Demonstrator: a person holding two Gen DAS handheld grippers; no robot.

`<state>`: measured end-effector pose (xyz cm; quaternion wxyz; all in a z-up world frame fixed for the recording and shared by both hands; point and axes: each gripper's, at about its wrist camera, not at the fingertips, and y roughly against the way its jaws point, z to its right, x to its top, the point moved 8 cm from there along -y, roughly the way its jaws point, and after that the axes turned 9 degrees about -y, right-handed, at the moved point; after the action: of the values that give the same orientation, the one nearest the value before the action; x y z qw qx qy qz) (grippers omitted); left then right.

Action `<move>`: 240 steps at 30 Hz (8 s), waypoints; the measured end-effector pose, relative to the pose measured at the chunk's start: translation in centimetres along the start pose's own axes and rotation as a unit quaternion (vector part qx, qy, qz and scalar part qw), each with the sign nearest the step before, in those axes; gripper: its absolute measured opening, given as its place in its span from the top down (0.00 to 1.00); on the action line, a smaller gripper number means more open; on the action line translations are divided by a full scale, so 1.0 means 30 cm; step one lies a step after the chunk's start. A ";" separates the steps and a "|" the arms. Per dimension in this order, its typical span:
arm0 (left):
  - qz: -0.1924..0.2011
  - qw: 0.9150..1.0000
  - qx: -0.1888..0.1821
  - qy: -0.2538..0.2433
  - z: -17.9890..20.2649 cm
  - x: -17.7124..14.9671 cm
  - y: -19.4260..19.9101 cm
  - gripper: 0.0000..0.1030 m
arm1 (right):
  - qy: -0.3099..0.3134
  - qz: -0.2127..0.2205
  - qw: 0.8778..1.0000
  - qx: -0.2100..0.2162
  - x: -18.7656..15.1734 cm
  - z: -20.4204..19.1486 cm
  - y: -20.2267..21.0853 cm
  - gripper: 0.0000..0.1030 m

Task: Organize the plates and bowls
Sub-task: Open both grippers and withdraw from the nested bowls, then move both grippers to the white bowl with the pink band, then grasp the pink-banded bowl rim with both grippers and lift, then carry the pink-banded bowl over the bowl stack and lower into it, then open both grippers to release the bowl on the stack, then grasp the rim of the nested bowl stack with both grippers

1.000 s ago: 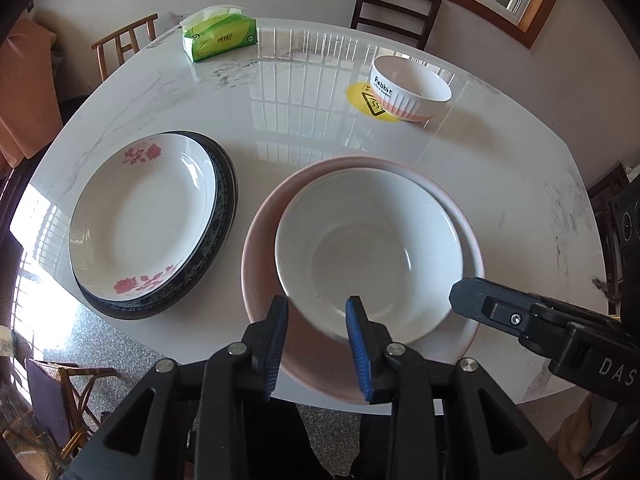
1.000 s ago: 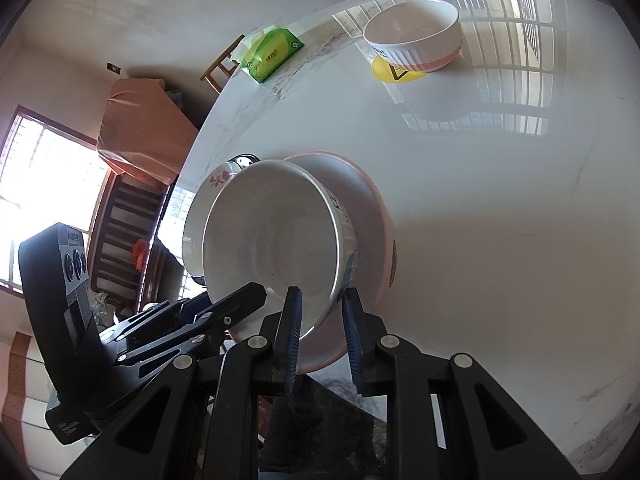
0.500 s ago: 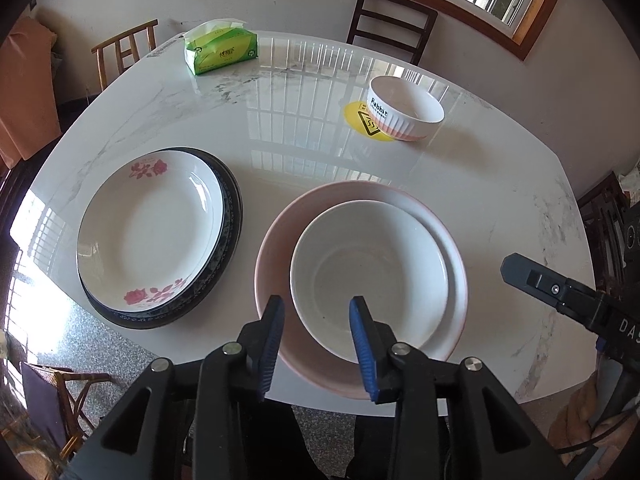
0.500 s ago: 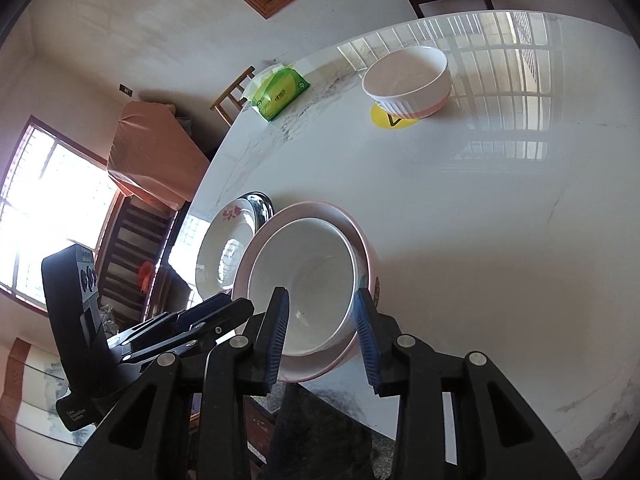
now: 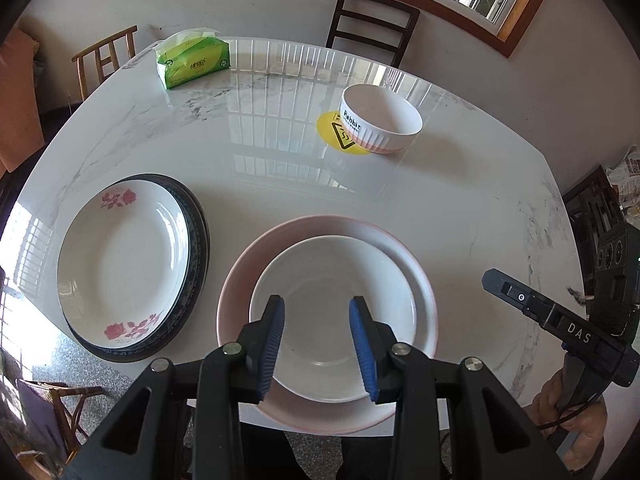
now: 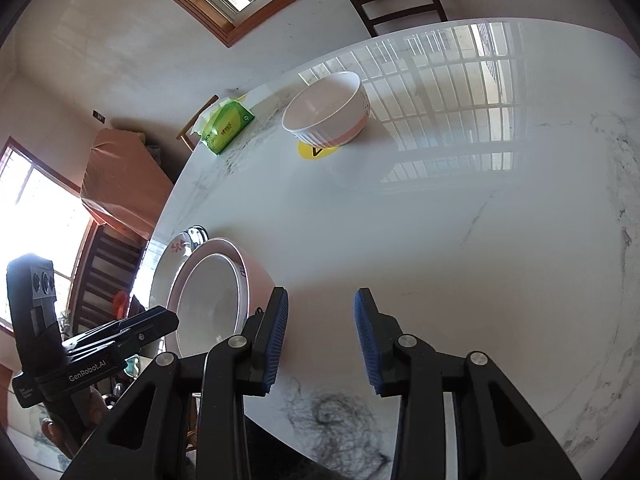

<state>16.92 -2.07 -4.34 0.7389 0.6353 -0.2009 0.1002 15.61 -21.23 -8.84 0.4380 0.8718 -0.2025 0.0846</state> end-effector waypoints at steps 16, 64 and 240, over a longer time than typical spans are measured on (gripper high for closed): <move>-0.020 0.998 -0.039 0.035 0.013 0.282 -0.167 0.66 | -0.019 -0.001 1.000 0.007 0.141 0.090 -0.084 0.57; -0.143 0.986 0.028 0.074 0.021 0.644 -0.623 0.92 | 0.061 -0.111 0.983 -0.136 0.666 0.006 -0.479 0.89; -0.043 0.993 -0.032 0.104 -0.209 -0.192 -0.087 0.61 | 0.103 0.005 0.992 -0.075 -0.144 -0.153 -0.089 0.62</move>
<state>13.85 4.23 -9.85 0.7793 0.6056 -0.0989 0.1274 12.98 -14.94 -9.43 0.5205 0.8220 -0.1663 0.1602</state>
